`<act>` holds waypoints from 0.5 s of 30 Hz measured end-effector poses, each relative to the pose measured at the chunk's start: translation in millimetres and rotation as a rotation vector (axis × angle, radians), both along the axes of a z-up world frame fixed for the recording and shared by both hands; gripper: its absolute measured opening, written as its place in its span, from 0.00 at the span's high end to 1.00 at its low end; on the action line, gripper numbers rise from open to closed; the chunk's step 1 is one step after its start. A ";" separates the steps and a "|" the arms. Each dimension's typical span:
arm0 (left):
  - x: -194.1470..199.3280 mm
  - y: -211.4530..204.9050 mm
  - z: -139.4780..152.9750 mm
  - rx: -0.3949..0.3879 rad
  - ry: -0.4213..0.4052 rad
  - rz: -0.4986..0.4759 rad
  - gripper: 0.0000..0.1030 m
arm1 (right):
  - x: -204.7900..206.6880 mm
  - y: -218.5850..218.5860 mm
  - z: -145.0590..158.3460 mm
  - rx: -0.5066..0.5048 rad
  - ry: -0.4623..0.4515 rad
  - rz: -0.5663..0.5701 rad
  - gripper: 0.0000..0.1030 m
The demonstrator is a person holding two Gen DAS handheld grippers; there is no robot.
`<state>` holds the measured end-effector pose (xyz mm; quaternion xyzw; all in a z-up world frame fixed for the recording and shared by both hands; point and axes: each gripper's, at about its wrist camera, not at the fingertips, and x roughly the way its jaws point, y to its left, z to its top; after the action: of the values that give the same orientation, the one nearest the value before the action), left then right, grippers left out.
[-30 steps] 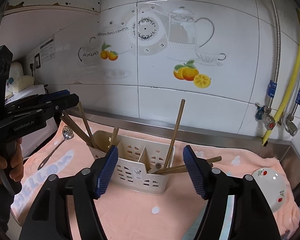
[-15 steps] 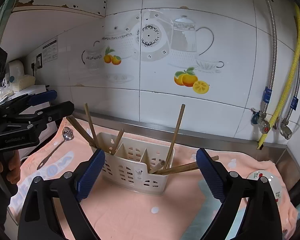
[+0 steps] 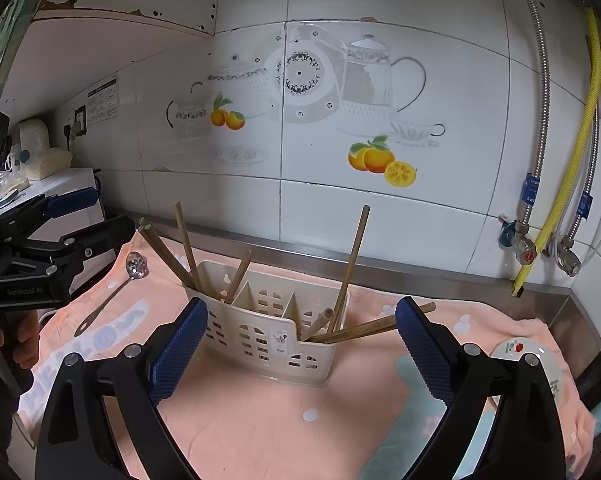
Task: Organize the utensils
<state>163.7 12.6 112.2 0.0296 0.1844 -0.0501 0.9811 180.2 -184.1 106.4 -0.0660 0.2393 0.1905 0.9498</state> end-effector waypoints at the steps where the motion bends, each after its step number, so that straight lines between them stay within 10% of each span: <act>1: -0.8 0.7 -1.1 -0.002 0.001 0.002 0.05 | -0.6 0.0 -0.4 0.001 0.001 0.001 0.11; 15: -12.1 10.1 -13.3 -0.025 0.023 0.018 0.05 | -12.8 -1.0 -4.3 0.006 0.000 0.001 0.10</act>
<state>151.5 22.7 98.9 0.0151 0.1952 -0.0441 0.9797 167.4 -185.1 102.2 -0.0634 0.2385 0.1918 0.9499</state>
